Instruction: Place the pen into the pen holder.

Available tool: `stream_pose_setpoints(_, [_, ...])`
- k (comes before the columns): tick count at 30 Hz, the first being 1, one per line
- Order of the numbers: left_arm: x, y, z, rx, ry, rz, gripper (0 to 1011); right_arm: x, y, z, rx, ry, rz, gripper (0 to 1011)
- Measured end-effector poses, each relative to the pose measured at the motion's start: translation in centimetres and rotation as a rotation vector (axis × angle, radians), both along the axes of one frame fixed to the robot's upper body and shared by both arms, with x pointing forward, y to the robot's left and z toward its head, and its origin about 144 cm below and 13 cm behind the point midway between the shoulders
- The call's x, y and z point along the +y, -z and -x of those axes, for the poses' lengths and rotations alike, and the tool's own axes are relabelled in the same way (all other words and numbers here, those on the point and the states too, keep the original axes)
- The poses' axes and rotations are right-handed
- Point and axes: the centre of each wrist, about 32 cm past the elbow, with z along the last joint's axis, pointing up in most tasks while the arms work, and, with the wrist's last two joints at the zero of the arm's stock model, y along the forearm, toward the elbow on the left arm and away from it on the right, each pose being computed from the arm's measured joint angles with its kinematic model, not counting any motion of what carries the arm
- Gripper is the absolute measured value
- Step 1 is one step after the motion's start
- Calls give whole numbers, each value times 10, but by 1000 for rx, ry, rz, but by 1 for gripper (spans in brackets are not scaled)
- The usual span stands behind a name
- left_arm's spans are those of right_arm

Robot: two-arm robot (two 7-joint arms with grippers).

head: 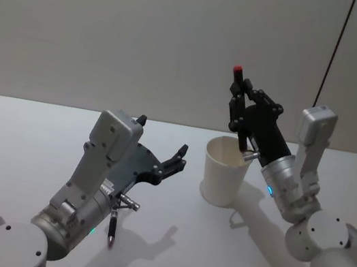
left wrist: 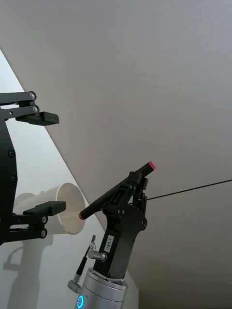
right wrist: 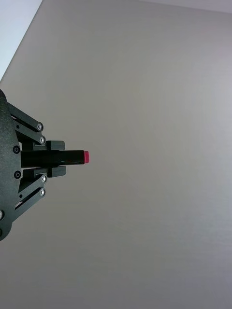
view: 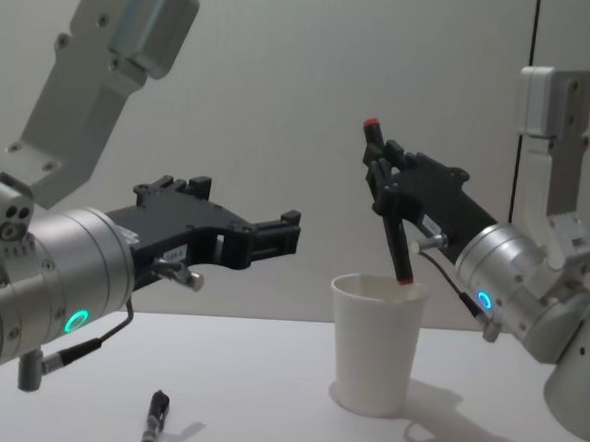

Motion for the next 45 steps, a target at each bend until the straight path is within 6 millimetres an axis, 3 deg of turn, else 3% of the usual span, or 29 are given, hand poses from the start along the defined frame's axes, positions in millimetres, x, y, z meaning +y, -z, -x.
stream_pose_setpoints(12, [0,0,0,0,0,0,1003,4,8,1,15,-15,4,183])
stream_pose_setpoints(37, [0,0,0,0,0,0,1003,1,16,8,24,-8,2,955])
stream_pose_setpoints(45, [0,0,0,0,0,0,1003,-8,8,16,52,11,-1,1001])
